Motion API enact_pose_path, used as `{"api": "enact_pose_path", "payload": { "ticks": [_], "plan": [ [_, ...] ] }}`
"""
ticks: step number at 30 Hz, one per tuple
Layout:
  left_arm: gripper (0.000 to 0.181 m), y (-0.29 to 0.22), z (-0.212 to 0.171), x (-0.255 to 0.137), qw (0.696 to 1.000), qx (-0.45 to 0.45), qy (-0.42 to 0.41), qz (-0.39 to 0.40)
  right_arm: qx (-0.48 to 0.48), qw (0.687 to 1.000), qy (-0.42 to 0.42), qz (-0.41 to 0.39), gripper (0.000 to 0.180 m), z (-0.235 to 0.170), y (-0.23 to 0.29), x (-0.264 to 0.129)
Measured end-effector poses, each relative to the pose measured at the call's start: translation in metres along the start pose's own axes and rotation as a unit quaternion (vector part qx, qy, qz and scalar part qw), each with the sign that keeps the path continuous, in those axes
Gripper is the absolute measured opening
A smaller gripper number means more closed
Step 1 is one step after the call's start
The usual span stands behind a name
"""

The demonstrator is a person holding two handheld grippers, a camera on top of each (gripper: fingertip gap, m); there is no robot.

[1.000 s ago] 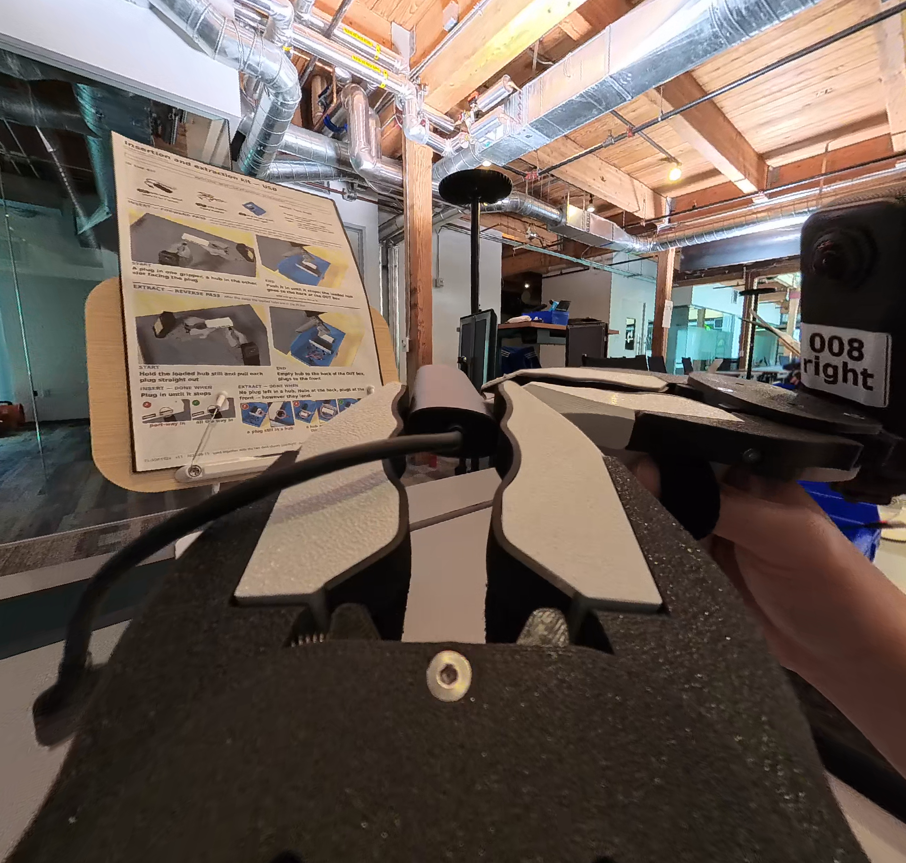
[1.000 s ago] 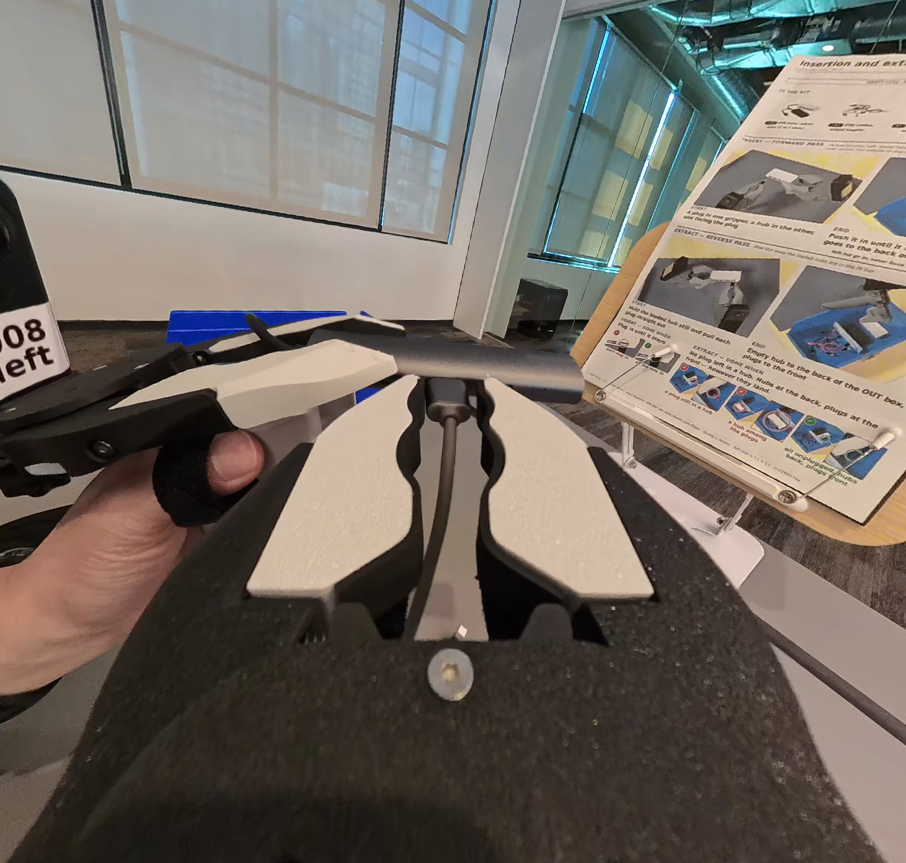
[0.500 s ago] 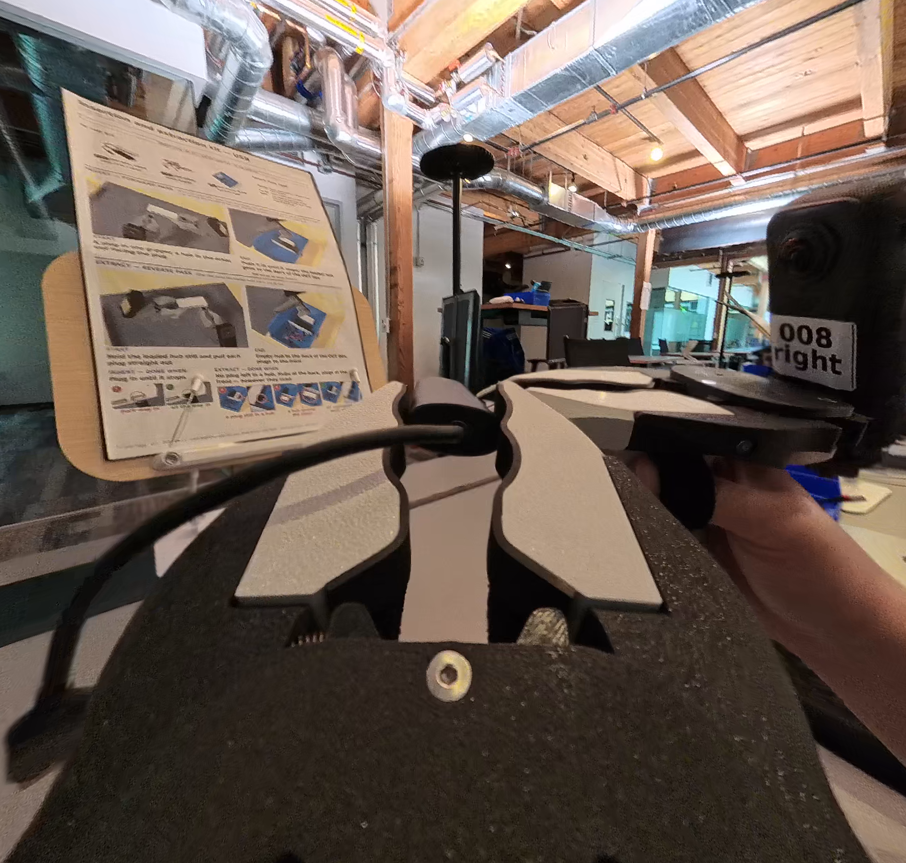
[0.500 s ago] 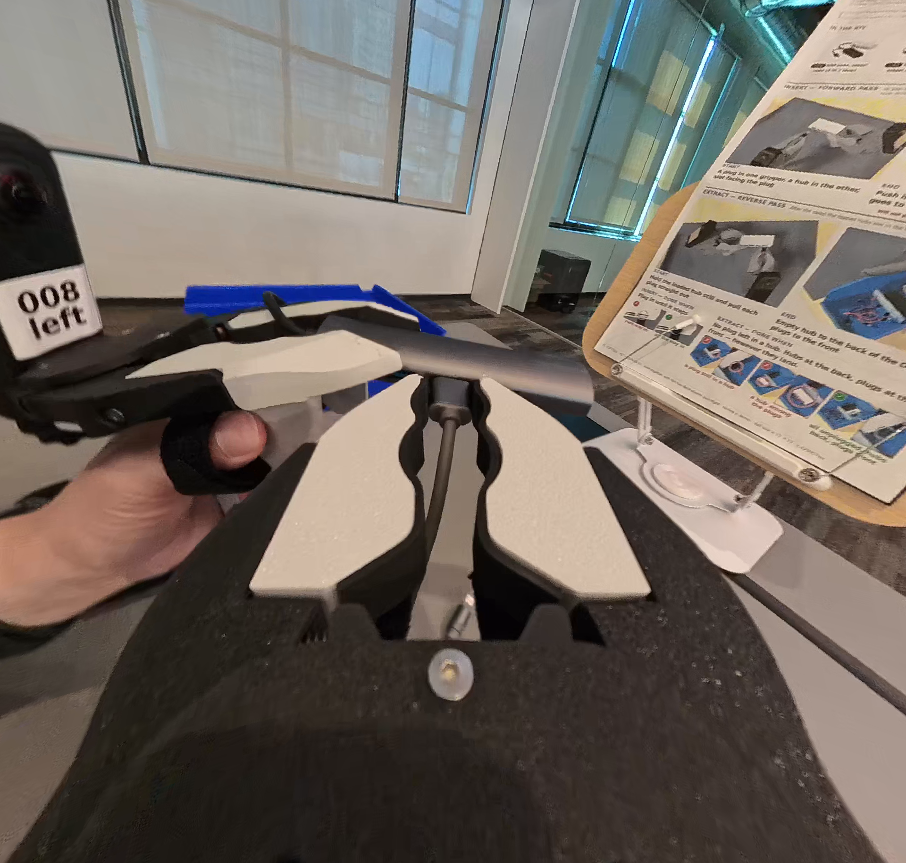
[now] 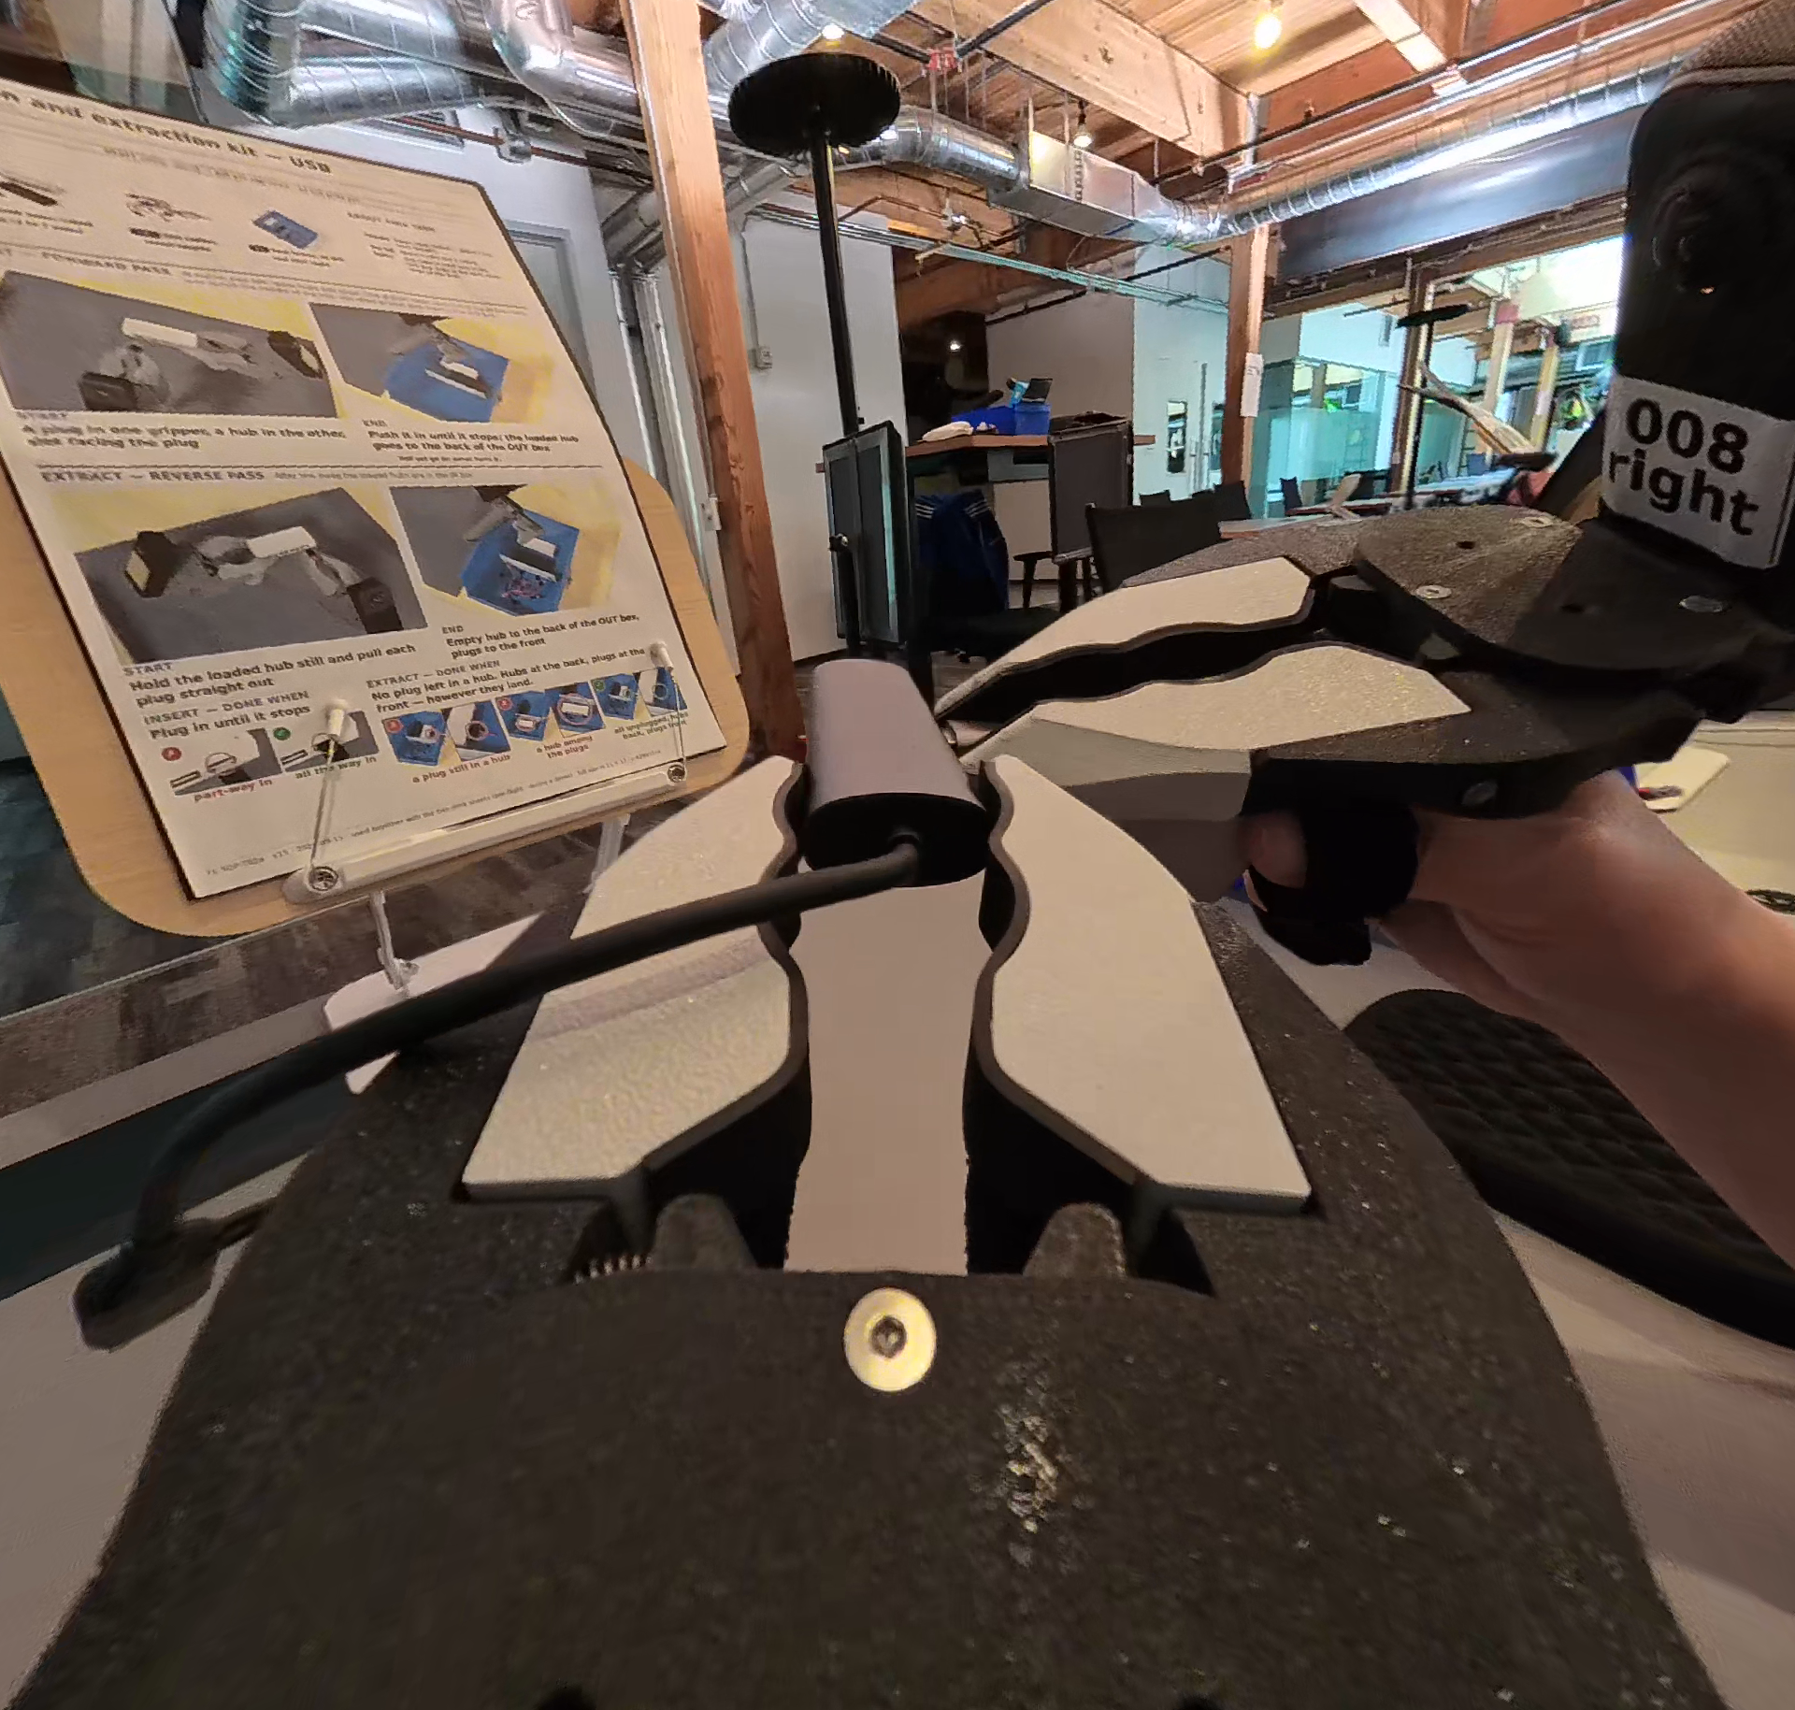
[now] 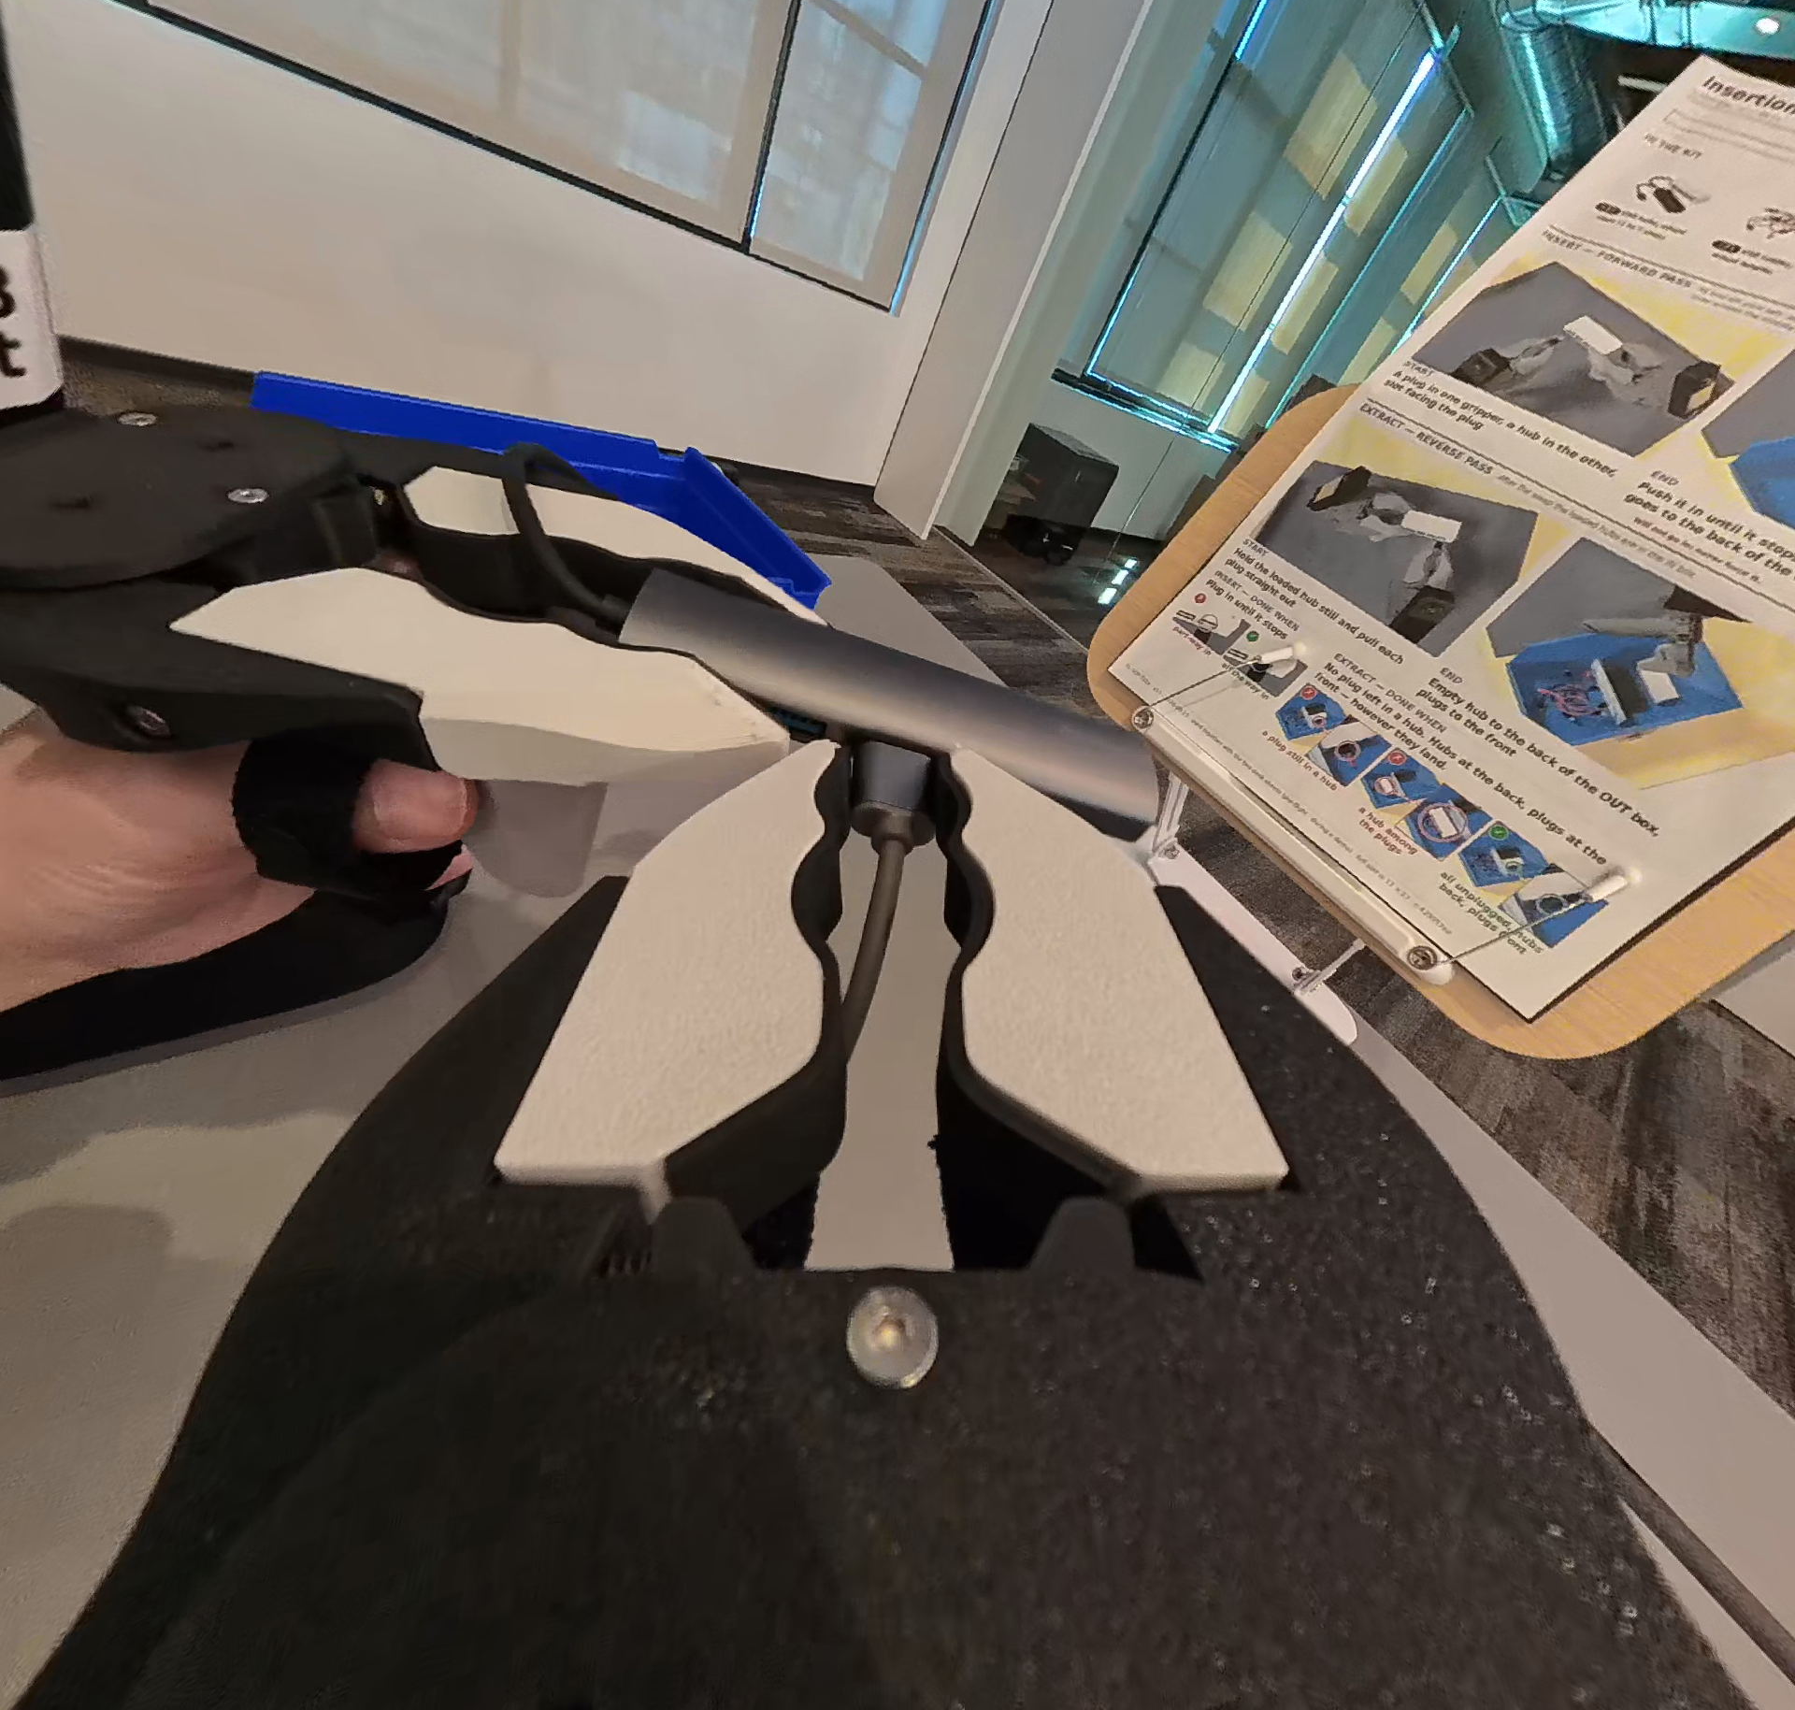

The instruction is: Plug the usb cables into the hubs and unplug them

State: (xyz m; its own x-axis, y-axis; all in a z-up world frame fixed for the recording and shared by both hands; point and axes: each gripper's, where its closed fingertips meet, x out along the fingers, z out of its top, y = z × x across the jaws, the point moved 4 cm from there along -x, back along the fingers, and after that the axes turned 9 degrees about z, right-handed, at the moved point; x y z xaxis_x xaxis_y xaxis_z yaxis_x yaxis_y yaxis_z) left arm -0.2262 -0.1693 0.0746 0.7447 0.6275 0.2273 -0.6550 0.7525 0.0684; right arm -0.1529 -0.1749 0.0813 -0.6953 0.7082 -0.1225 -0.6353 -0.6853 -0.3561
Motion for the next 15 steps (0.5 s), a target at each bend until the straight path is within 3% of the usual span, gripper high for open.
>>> {"api": "enact_pose_path", "payload": {
  "ticks": [6,15],
  "plan": [
    [0.033,-0.0041,0.0046,-0.0014,0.999,0.023,-0.017,0.02,0.012,1.0,-0.014,0.011,0.016,0.0036,0.0,-0.0035],
    [0.033,0.0026,0.0073,-0.0071,0.998,-0.027,-0.052,0.037,0.049,0.997,-0.061,-0.01,0.024,0.0061,0.0029,-0.0096]
  ]
}}
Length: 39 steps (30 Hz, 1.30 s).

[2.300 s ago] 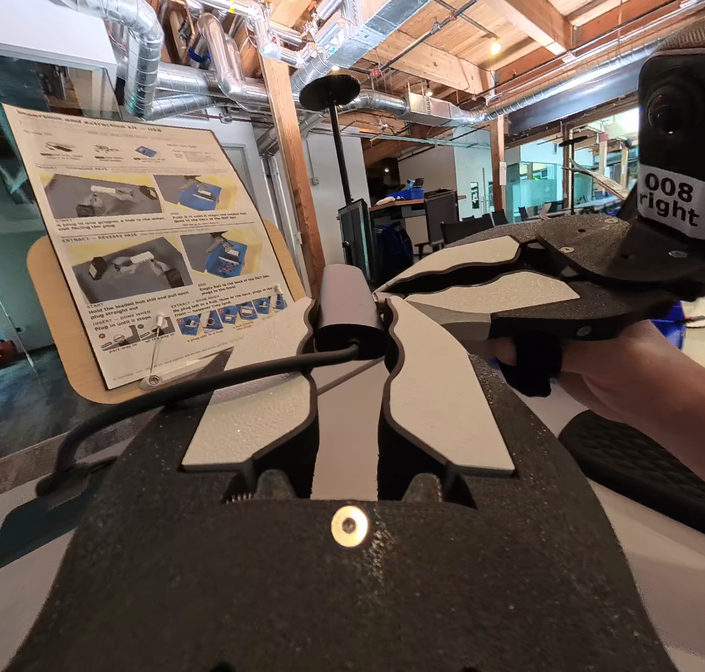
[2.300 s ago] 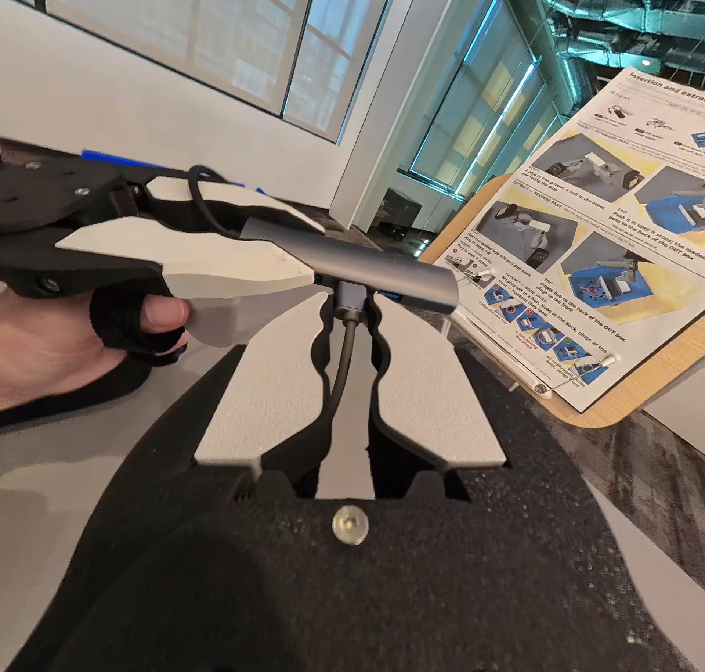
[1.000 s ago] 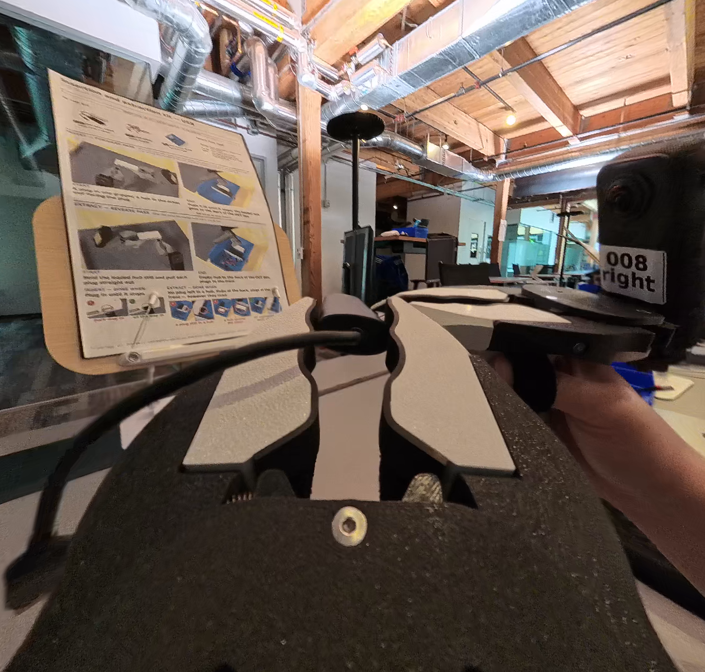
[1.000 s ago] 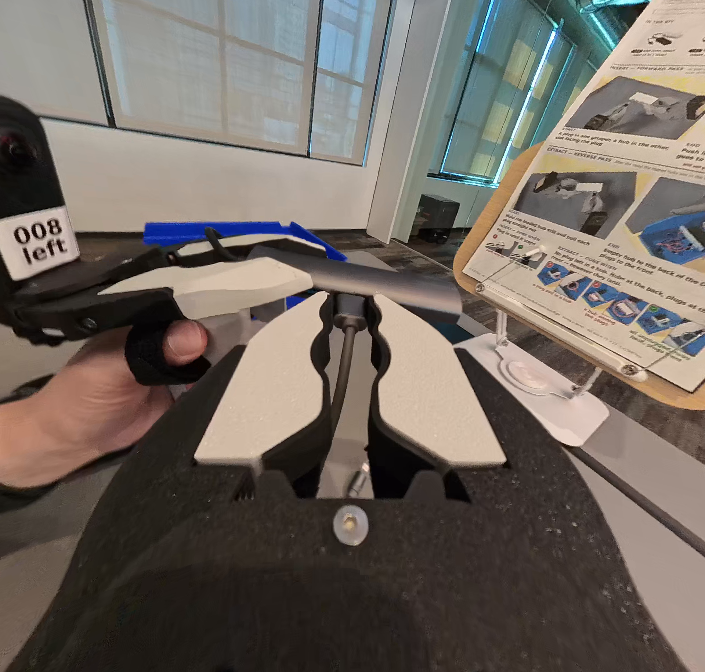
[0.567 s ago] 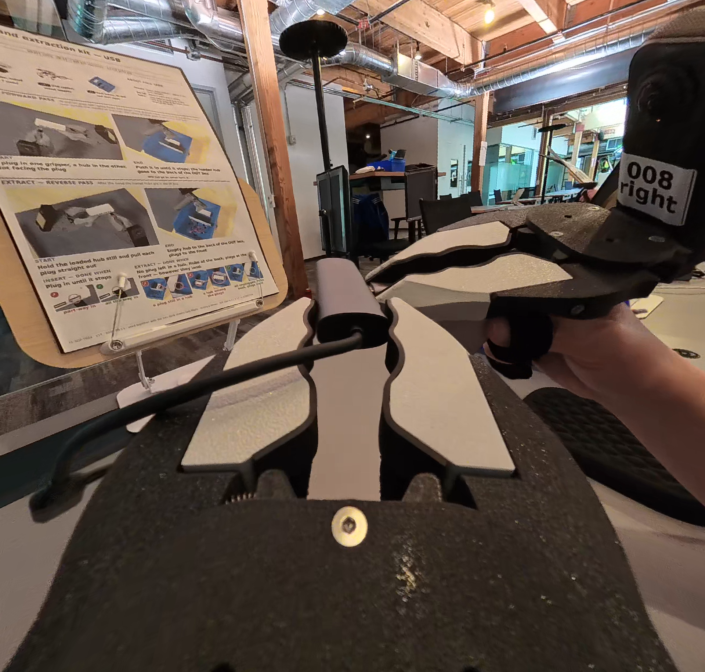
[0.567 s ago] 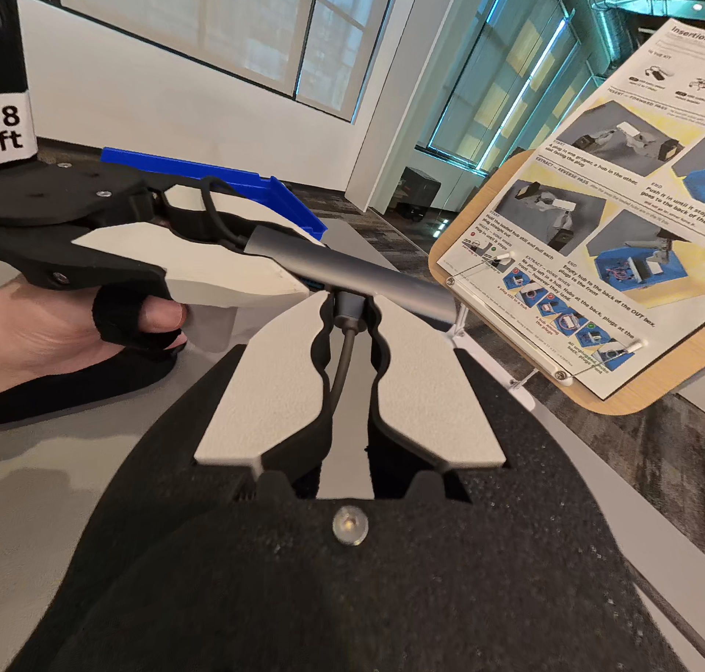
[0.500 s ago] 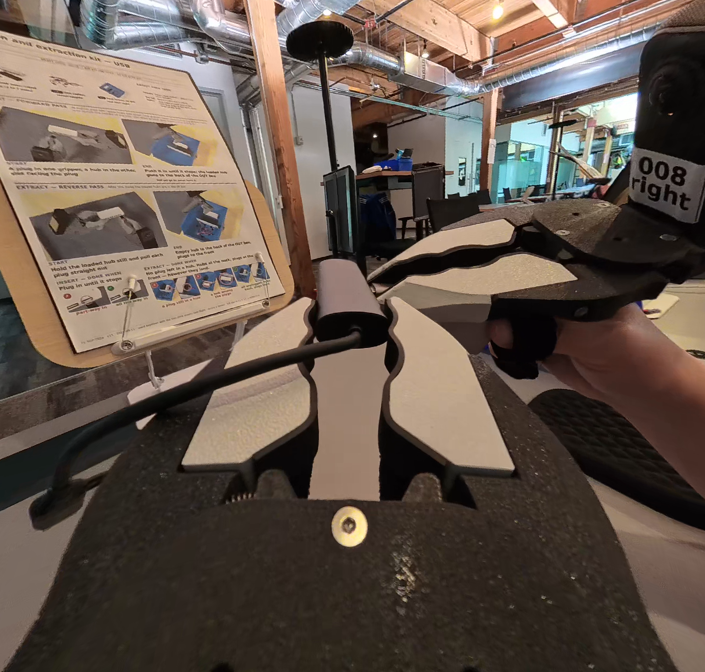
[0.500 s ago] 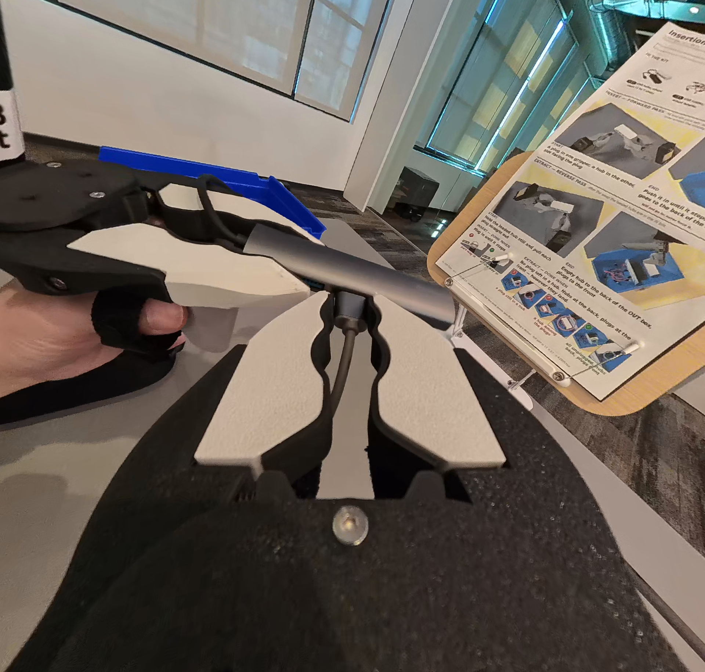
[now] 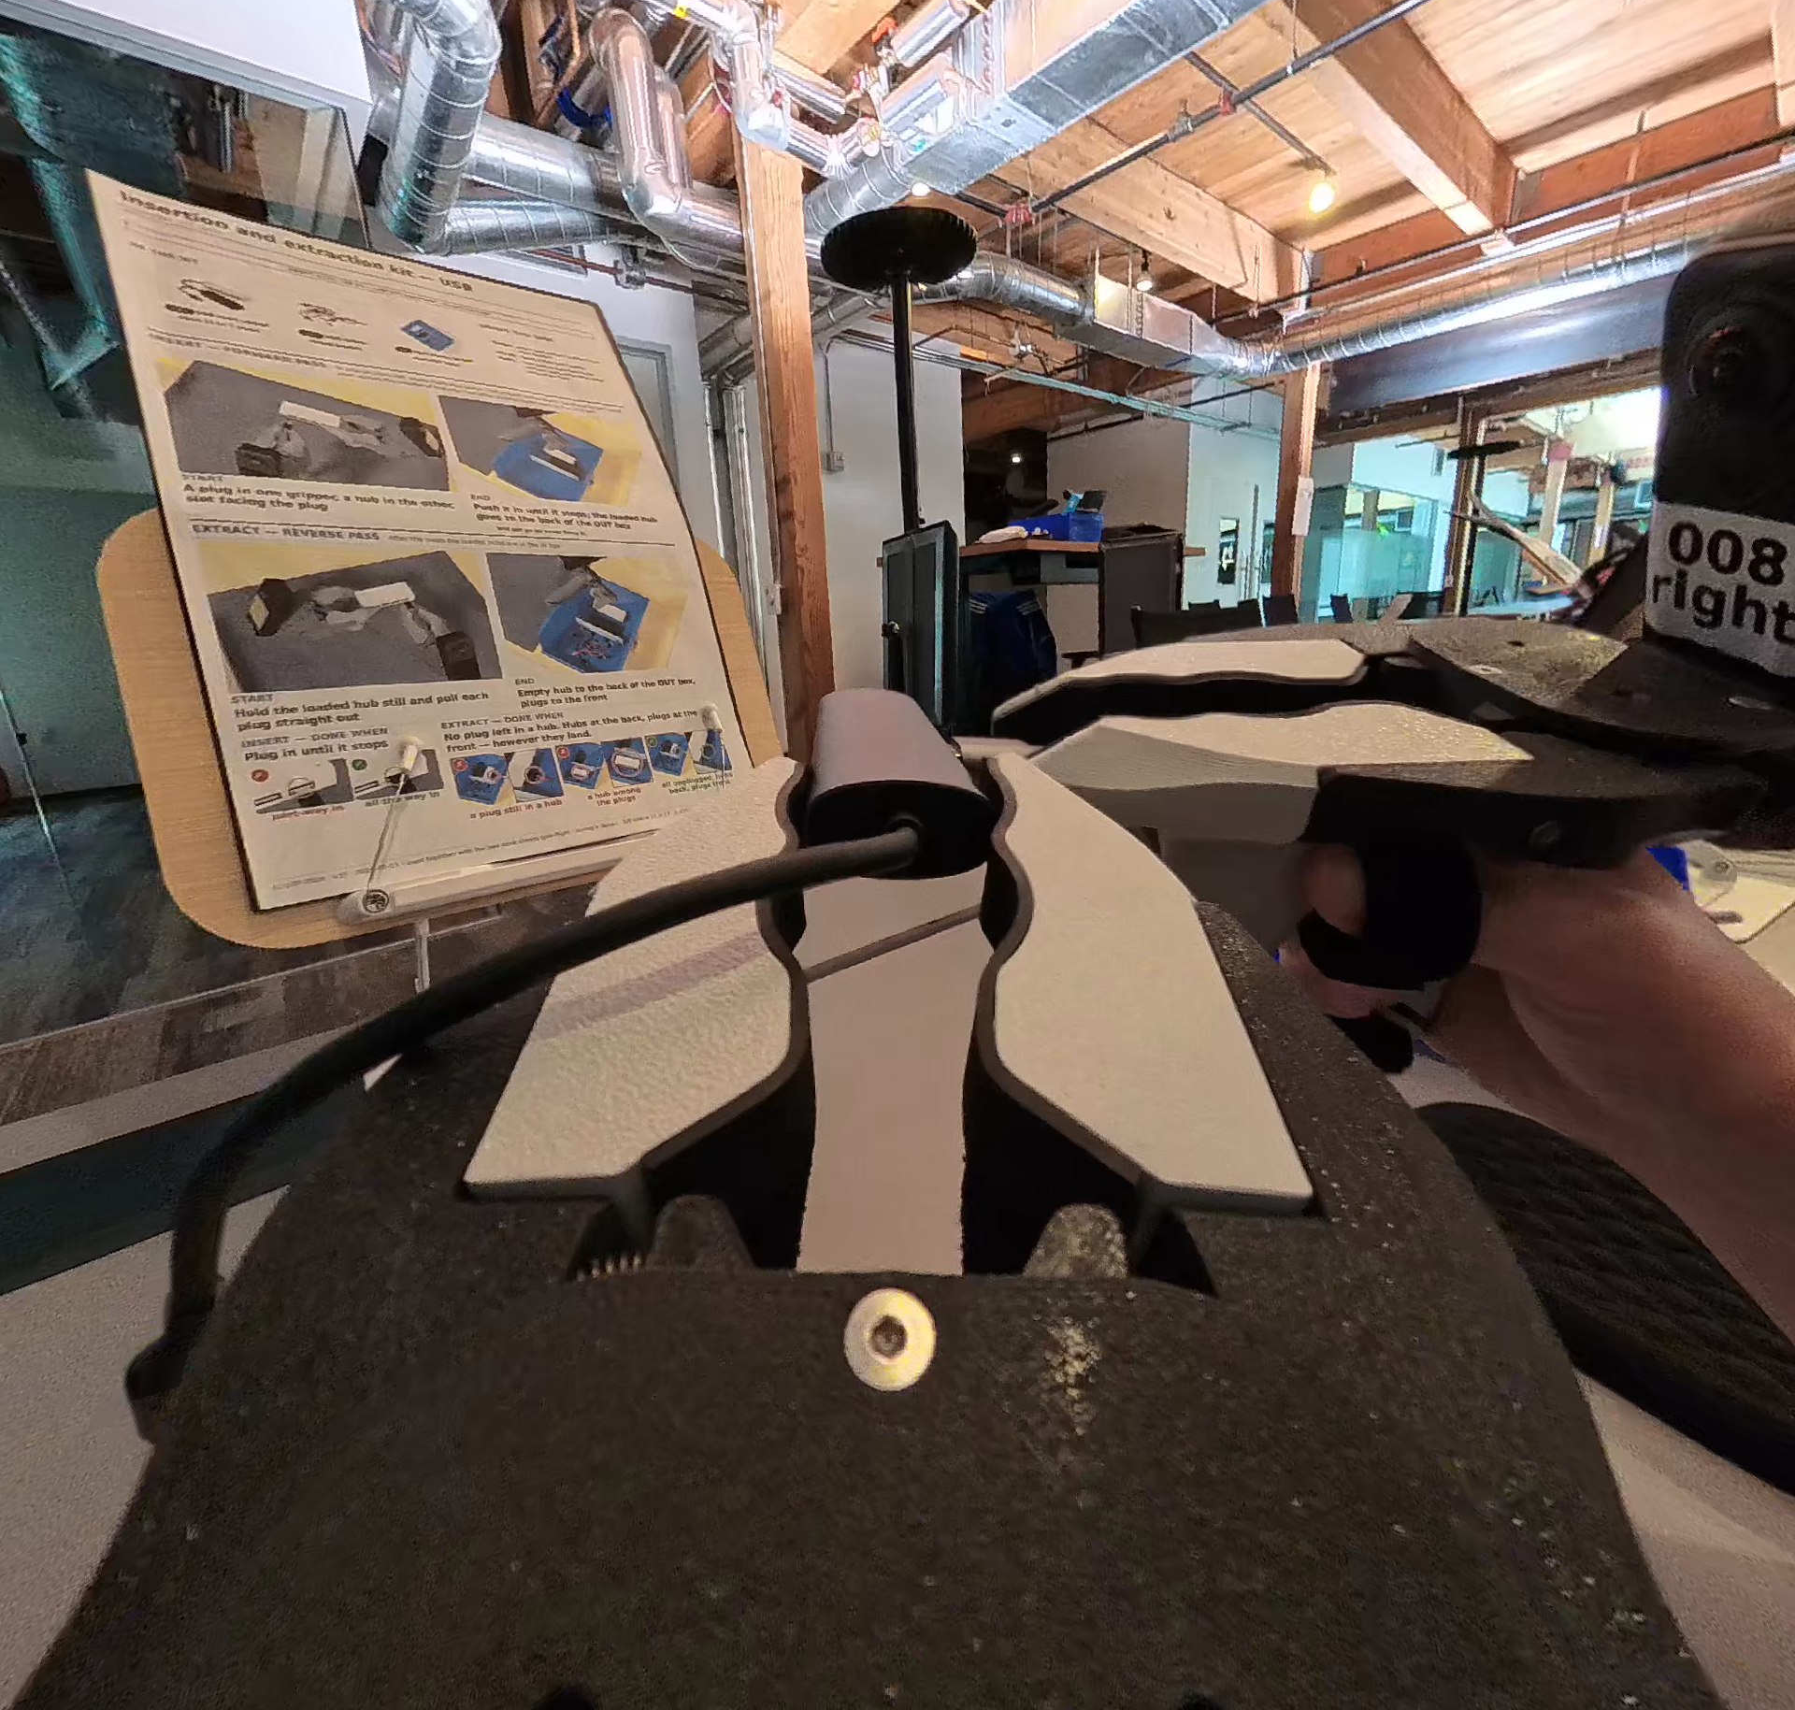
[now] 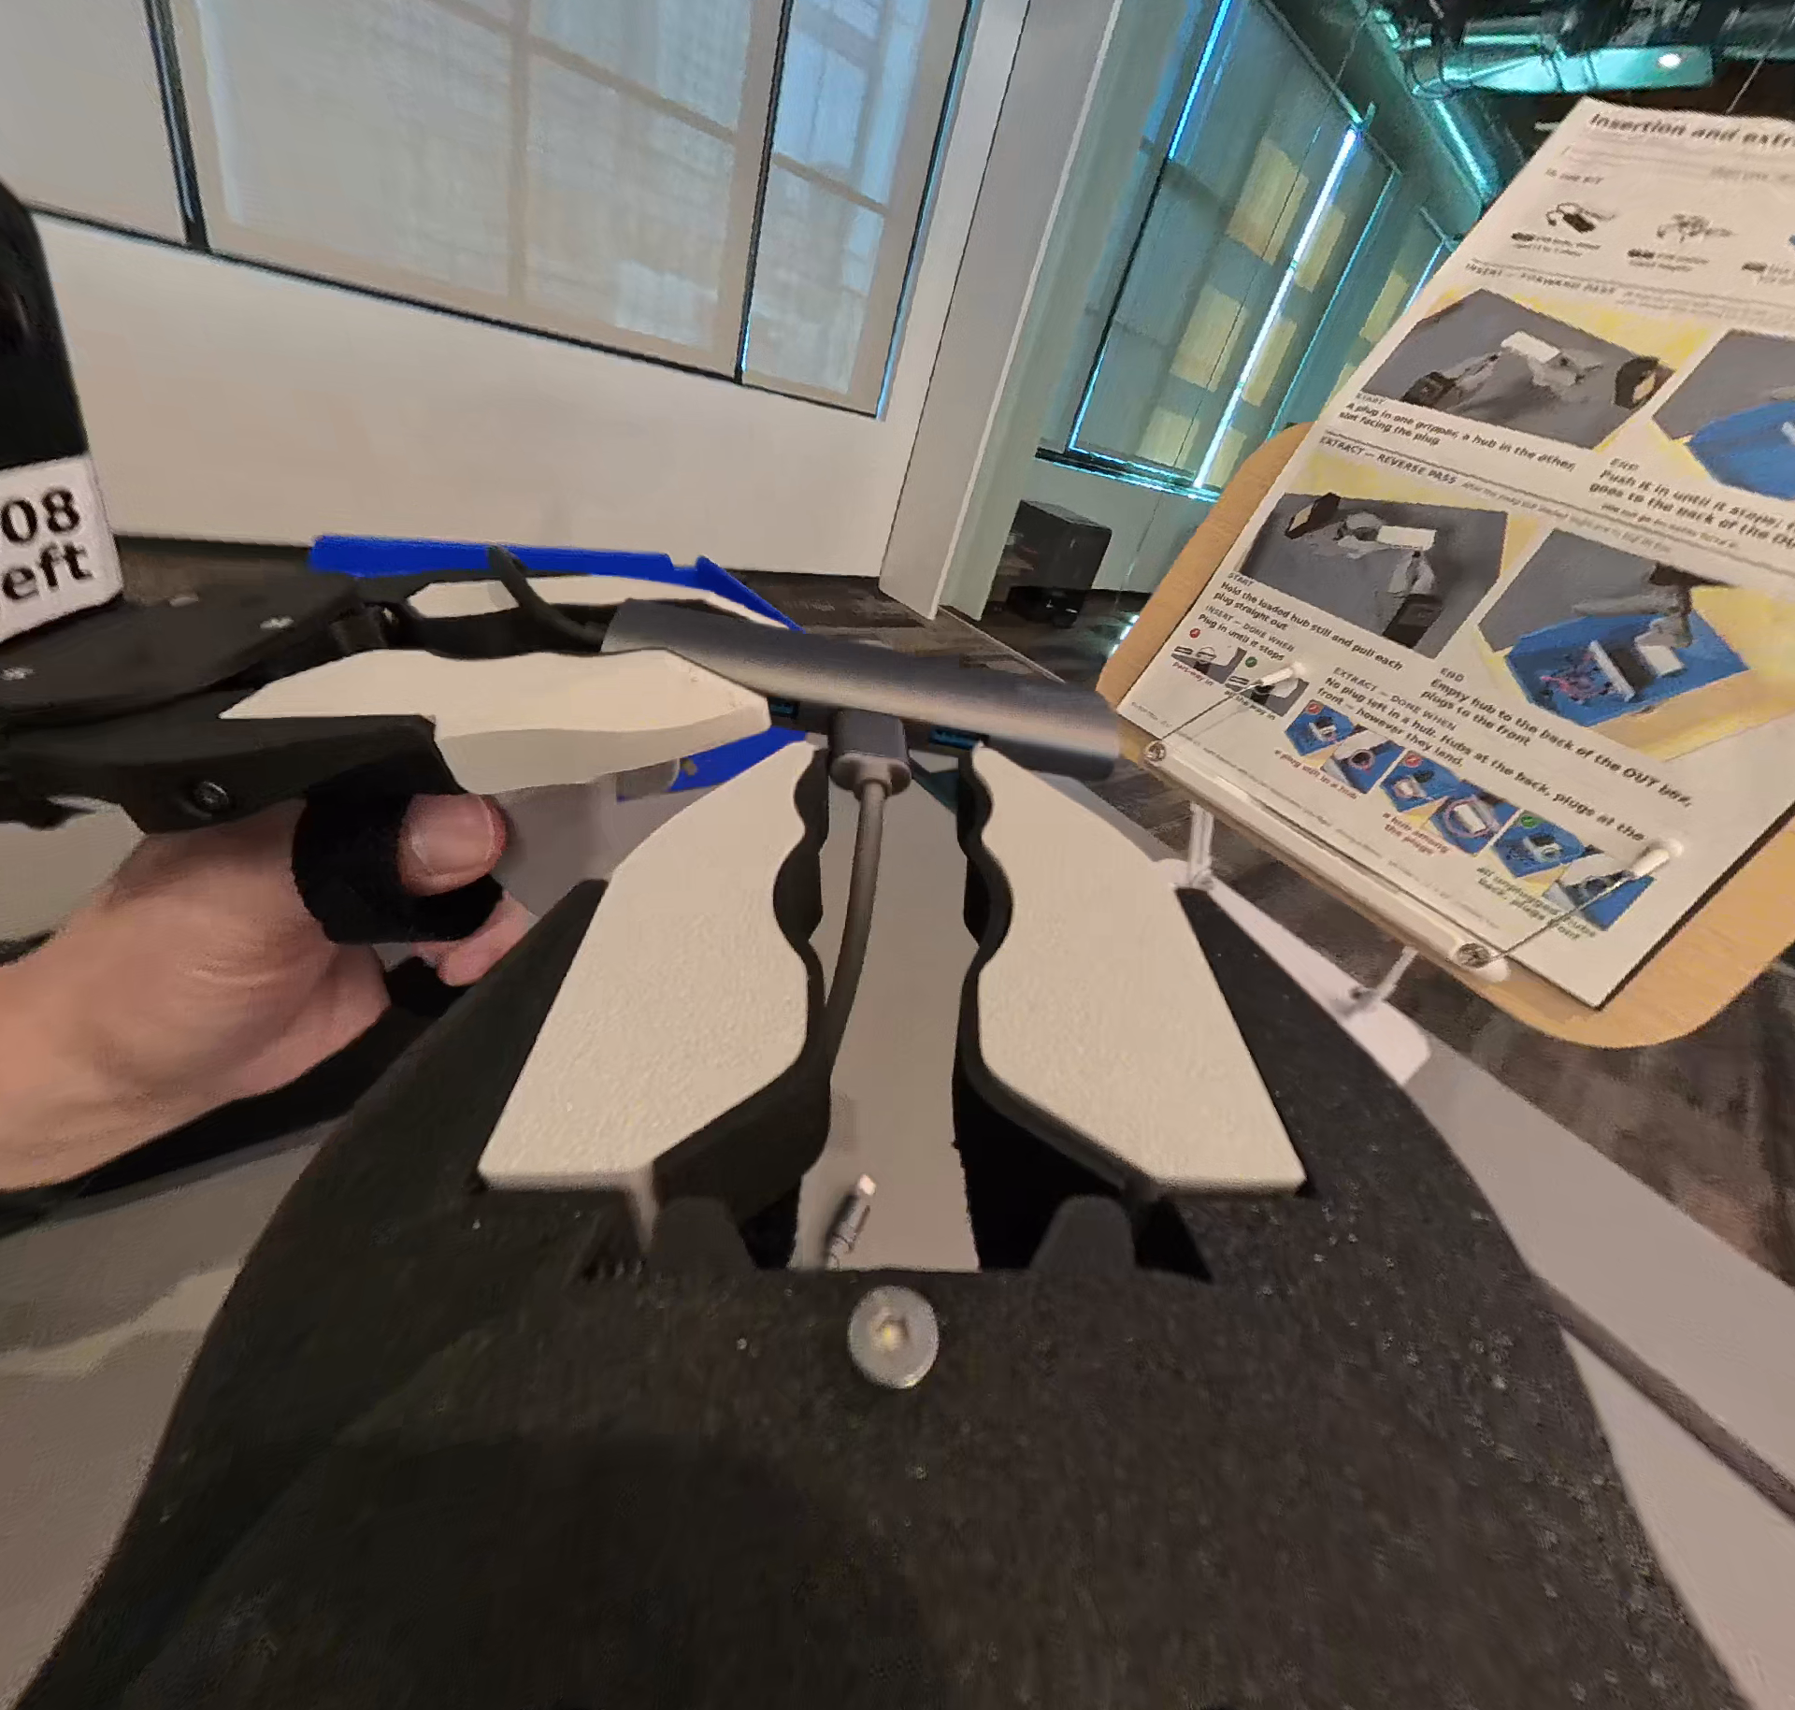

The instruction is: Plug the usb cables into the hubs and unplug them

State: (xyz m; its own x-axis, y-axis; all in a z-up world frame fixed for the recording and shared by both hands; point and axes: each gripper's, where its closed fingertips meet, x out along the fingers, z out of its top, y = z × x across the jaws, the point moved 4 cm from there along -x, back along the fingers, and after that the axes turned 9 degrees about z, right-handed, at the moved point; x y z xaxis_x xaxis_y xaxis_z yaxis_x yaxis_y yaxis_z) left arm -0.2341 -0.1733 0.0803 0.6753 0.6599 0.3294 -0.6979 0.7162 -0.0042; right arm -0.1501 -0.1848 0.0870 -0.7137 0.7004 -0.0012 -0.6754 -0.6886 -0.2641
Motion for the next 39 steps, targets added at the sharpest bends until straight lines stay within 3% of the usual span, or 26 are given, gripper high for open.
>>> {"api": "enact_pose_path", "payload": {
  "ticks": [15,26,39],
  "plan": [
    [0.033,-0.0032,-0.001,0.001,1.0,-0.004,-0.001,-0.003,0.091,0.995,-0.027,0.04,0.017,-0.0063,0.0005,0.0095],
    [0.036,-0.0017,-0.0037,0.0042,1.0,-0.004,-0.006,0.009,0.011,1.0,0.012,0.009,0.016,-0.0034,0.0,0.008],
    [0.032,-0.0036,-0.0027,0.0018,1.0,0.012,0.004,-0.001,0.004,1.0,0.02,0.016,0.016,-0.002,0.0028,0.007]
  ]
}}
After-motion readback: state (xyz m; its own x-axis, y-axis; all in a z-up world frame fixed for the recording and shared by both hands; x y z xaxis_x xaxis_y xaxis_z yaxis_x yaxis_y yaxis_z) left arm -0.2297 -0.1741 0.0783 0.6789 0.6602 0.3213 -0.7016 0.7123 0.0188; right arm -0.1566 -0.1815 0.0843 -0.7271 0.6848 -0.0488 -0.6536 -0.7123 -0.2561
